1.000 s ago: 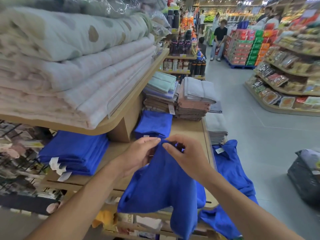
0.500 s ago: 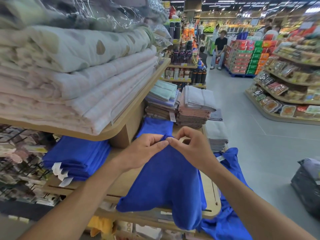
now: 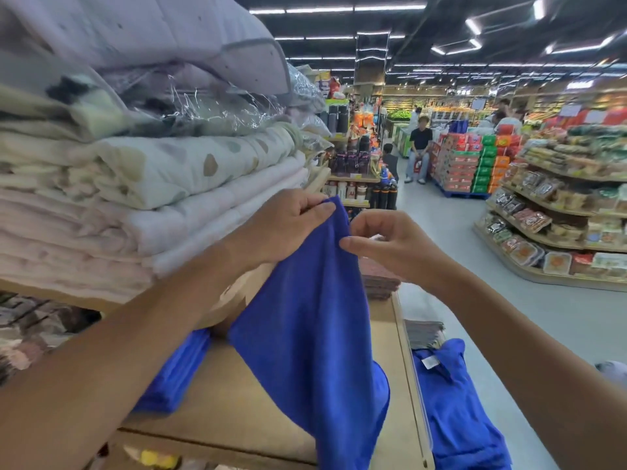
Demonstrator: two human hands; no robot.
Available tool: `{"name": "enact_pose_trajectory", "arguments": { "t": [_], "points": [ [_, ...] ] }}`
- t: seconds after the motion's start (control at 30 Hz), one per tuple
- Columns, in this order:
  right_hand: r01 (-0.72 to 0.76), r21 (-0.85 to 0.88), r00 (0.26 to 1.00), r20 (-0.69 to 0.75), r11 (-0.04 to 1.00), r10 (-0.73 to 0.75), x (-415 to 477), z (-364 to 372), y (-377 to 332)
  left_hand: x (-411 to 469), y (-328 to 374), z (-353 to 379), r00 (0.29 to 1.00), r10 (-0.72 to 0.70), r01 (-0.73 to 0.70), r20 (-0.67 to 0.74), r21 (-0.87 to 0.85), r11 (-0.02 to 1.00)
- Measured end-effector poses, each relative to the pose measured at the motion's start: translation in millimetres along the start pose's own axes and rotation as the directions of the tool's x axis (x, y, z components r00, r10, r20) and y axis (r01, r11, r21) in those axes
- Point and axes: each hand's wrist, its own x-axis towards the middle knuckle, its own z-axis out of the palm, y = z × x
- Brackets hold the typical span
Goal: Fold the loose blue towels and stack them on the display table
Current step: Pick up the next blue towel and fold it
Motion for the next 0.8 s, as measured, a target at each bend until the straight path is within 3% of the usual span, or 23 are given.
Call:
{"name": "enact_pose_trajectory", "arguments": {
  "t": [0.3,0.6,0.8],
  "points": [
    [0.005,-0.040,0.996,0.085,0.999,-0.002,13.1,-15.0,-20.4,35.4,30.9,-37.9,0.992,0.100,-0.092,-0.077,0.095,0.991],
    [0.050,-0.216,0.992,0.126,0.975,-0.022,1.1,-23.7,-11.0,53.7,31.3,-61.0,0.991,0.065,-0.067,-0.117,-0.011,0.998],
    [-0.053,-0.356,0.992,0.090,0.933,0.090,-19.1,-48.5,-6.8,64.1,22.4,-62.0,0.988,0.060,-0.063,-0.141,-0.018,0.998]
  ]
}}
